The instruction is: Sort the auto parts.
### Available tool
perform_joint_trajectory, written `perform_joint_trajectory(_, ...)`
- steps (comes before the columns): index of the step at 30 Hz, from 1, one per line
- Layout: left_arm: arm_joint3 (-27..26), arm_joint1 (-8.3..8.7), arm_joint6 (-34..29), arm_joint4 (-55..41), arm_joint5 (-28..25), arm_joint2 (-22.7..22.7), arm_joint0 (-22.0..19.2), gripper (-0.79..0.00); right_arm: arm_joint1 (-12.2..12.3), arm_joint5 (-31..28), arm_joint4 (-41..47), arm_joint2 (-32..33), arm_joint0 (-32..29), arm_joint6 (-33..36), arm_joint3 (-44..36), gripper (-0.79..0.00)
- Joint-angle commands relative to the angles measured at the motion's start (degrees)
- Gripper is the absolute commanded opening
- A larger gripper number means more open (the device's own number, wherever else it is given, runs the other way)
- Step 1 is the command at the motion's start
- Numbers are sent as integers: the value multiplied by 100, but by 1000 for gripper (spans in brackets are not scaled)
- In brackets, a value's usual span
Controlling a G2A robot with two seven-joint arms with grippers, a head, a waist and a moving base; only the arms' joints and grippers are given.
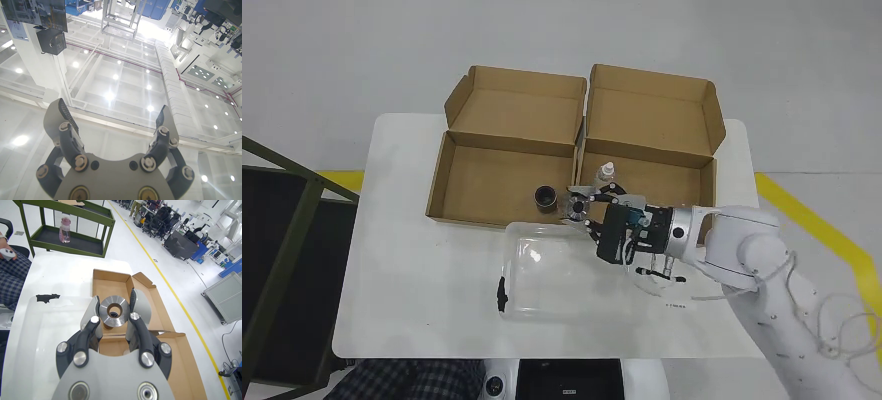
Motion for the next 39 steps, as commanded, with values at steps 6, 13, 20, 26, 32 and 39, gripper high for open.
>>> perform_joint_trajectory(6, 0, 0, 0, 0, 0, 0, 0, 0, -120, 191, -39, -633, 392, 85, 535, -785)
perform_joint_trajectory(13, 0, 0, 0, 0, 0, 0, 0, 0, -291, 509, -54, -1216, 868, 133, 1045, -785)
perform_joint_trajectory(20, 0, 0, 0, 0, 0, 0, 0, 0, -496, 836, 81, -1719, 1364, 284, 1548, -785)
perform_joint_trajectory(26, 0, 0, 0, 0, 0, 0, 0, 0, -721, 1121, 230, -2167, 1830, 406, 2030, -785)
perform_joint_trajectory(32, 0, 0, 0, 0, 0, 0, 0, 0, -981, 1348, 379, -2632, 2254, 588, 2583, -785)
perform_joint_trajectory(39, 0, 0, 0, 0, 0, 0, 0, 0, -1268, 1443, 573, -3049, 2595, 701, 3241, -785)
